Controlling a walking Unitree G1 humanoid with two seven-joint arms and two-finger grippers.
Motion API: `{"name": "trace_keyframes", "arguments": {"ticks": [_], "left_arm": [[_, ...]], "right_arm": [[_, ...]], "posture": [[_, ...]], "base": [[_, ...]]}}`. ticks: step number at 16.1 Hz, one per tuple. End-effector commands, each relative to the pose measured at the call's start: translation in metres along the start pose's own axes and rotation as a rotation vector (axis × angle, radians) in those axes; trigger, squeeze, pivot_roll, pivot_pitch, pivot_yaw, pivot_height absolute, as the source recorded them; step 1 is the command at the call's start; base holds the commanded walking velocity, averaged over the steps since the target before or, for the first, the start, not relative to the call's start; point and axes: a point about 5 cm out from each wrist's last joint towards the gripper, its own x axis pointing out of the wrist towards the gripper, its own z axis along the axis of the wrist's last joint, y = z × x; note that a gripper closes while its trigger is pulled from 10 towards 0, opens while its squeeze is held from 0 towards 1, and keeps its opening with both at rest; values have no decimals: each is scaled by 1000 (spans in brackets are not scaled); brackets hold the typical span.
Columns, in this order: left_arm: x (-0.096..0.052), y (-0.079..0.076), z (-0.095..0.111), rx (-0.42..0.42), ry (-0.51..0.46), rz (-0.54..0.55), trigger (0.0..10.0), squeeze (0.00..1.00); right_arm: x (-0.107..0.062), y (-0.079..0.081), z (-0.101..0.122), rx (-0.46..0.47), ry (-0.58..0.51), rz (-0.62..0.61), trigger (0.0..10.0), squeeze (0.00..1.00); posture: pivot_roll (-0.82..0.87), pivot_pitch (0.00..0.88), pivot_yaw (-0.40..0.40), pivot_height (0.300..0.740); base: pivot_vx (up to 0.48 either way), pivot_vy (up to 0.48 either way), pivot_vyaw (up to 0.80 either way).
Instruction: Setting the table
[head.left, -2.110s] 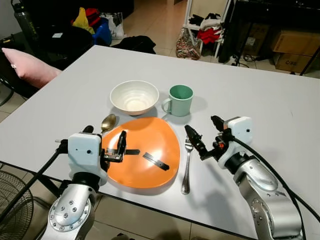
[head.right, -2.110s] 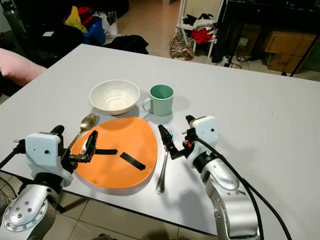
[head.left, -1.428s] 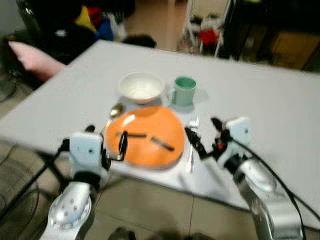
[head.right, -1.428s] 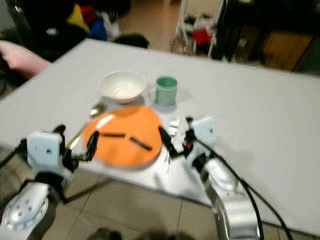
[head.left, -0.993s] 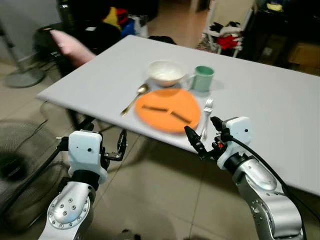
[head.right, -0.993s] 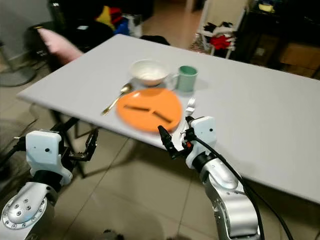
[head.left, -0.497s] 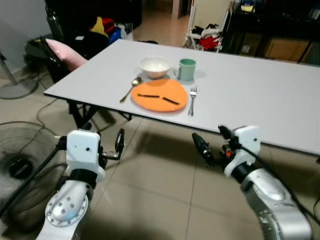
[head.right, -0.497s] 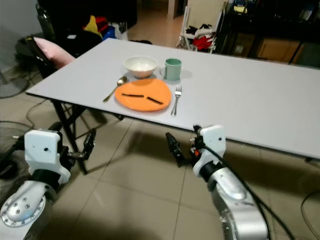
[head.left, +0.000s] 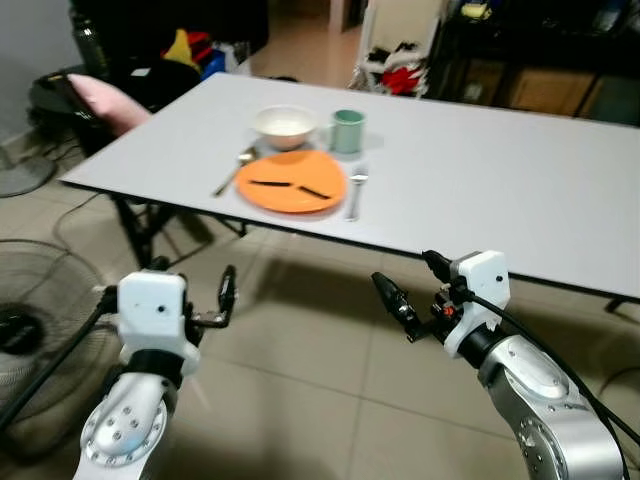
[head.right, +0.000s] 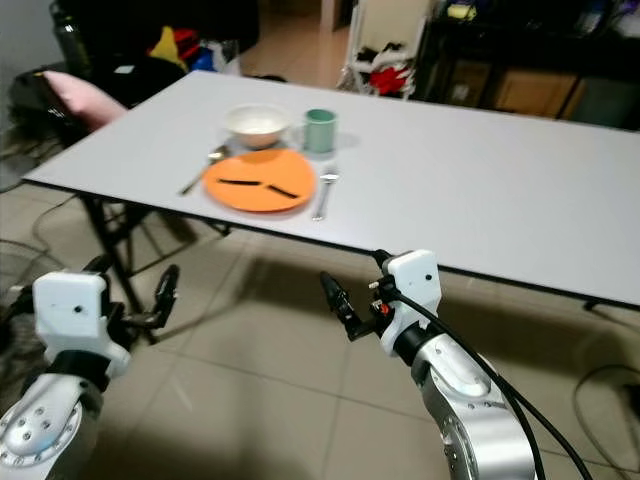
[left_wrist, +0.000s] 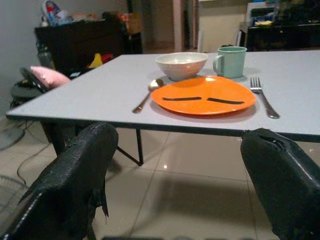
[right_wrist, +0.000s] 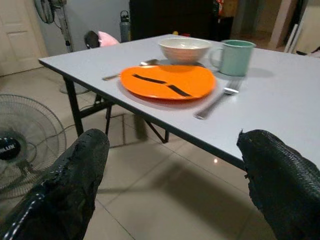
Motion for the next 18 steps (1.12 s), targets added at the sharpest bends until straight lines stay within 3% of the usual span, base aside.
{"name": "trace_keyframes", "arguments": {"ticks": [1,4,7,13,18], "left_arm": [[-3,-3,6,-5,-26,3,10000,0],[-6,-6,6,-7,-19,-11,10000,0],[-4,-7,7,54,-22,-34,10000,0],[-4,-4,8,78,-19,-26,10000,0],[-2,-2,8,104,-30,-7,10000,0]], "right_arm": [[1,0,0,-5,10,22,10000,0],[4,7,-2,4,23,99,10000,0],[3,5,-4,54,14,77,10000,0],[0,11,-11,80,24,111,10000,0],[2,4,-8,117,-6,73,10000,0]], "posture": [[-70,0,7,740],[-57,0,3,740],[-51,0,12,740],[-45,0,18,740],[-49,0,22,740]], "base": [[0,-480,0],[0,-320,533],[0,0,800],[0,0,800],[0,0,800]]}}
